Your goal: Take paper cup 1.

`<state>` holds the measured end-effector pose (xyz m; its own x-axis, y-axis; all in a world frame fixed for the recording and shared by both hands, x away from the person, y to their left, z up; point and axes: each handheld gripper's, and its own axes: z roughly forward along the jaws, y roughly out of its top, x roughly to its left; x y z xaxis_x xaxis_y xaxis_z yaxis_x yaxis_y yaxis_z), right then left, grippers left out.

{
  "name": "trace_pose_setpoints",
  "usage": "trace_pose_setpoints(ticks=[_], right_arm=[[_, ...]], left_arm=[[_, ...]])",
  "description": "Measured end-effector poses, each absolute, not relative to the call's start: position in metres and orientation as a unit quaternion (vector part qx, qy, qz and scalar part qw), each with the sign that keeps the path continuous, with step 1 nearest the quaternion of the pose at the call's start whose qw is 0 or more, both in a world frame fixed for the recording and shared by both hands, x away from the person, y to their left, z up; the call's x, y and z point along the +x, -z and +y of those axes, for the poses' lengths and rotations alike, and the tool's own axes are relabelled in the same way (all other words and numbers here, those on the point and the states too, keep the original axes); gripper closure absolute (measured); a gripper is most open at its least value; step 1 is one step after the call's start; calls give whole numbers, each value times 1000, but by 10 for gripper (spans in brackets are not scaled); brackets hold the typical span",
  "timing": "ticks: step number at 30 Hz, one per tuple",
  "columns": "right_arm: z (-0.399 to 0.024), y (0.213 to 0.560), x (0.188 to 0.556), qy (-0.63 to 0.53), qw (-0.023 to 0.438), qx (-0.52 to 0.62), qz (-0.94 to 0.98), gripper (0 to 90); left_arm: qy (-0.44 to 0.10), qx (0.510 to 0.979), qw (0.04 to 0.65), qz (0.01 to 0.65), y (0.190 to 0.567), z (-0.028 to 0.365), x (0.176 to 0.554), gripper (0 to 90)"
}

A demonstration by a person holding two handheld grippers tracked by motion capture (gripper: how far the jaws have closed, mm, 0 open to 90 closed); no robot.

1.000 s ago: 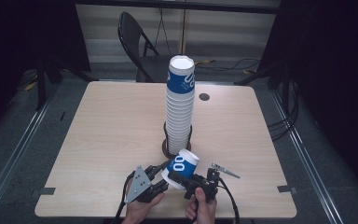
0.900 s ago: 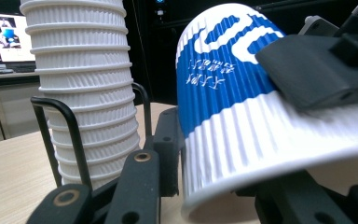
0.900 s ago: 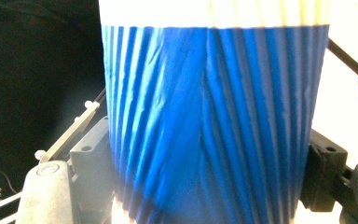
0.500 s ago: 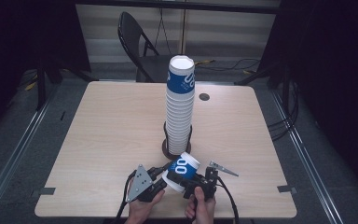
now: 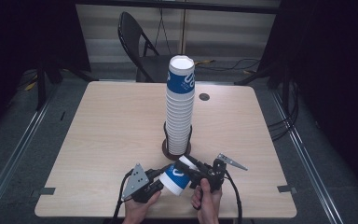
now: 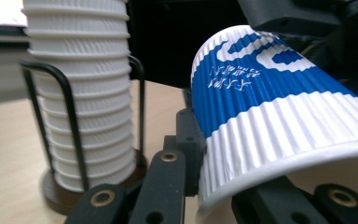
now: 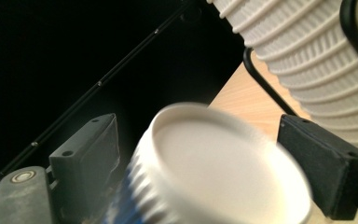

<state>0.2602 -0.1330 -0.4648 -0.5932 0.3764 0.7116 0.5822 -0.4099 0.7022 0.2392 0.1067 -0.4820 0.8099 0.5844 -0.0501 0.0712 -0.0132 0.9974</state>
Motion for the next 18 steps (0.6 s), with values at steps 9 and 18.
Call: trace_pose_setpoints(ticks=[9,18], right_arm=[[-142,461,264,717,15,-441,-539,132],[-155,458,259,724,-30,-426,-542,126]], left_arm=[[-172,708,641,242,476,114,242,853],[-179,730,605,262,473,131,251,854]])
